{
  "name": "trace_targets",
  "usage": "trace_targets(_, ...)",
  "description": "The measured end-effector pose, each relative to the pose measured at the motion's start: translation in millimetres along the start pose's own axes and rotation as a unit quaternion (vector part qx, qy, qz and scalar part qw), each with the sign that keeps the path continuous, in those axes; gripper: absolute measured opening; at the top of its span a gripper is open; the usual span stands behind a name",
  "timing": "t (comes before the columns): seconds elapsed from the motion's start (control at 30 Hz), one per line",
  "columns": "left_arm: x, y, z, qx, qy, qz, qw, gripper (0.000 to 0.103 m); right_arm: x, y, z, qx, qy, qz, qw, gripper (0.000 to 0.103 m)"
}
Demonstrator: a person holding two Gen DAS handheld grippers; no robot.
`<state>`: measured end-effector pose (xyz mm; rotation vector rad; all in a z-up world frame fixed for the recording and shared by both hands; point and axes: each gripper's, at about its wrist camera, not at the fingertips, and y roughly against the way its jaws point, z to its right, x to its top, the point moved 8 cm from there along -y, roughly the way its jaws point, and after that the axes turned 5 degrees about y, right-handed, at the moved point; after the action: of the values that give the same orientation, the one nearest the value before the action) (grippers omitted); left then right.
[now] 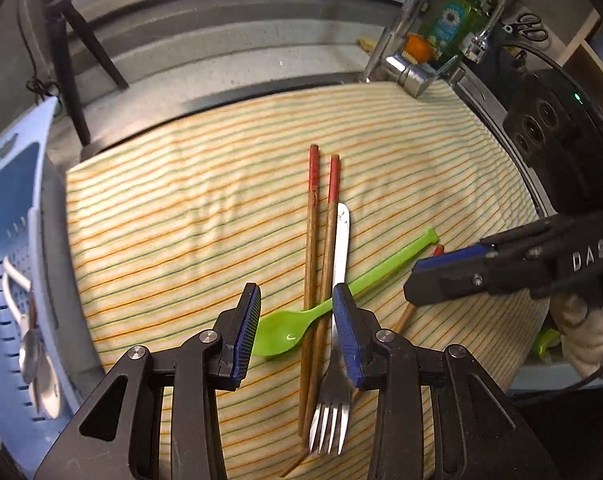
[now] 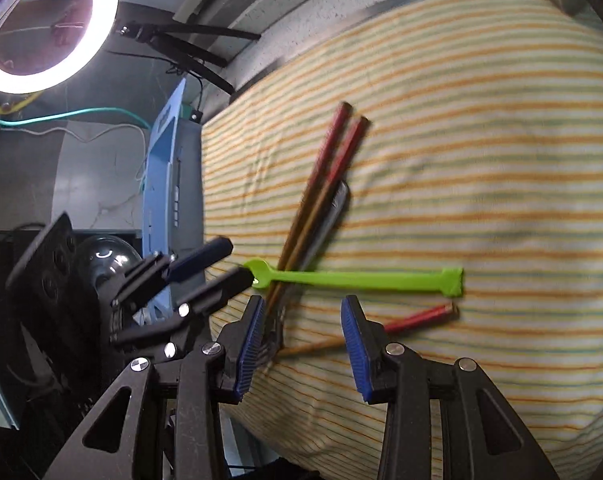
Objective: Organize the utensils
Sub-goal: 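Grasp a red-tipped chopstick with the left gripper while the right grasps the lime-green spoon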
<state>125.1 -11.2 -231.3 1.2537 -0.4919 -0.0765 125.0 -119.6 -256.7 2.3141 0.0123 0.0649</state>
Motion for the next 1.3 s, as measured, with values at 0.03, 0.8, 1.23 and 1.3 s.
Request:
trace_targets(0.03, -1, -3, 0, 0.001, -0.004, -0.006, 1.0000, 0.036, -1, -3, 3, -0.003, -0.003, -0.002, 1.000, 0.036)
trace_targets(0.8, 7, 2, 13, 0.007, -0.035, -0.021, 0.9991, 0.036, 21, -8, 30, -0.026, -0.104, 0.042, 0.993, 0.036)
trace_targets(1.23, 26, -38, 20, 0.067, -0.105, -0.048, 0.9910, 0.018, 38, -11, 25, -0.094, -0.109, 0.066, 0.987, 0.032)
trace_targets(1.3, 27, -39, 19, 0.076, -0.112, -0.047, 0.9898, 0.016, 42, -11, 25, -0.118, -0.098, 0.068, 0.986, 0.025)
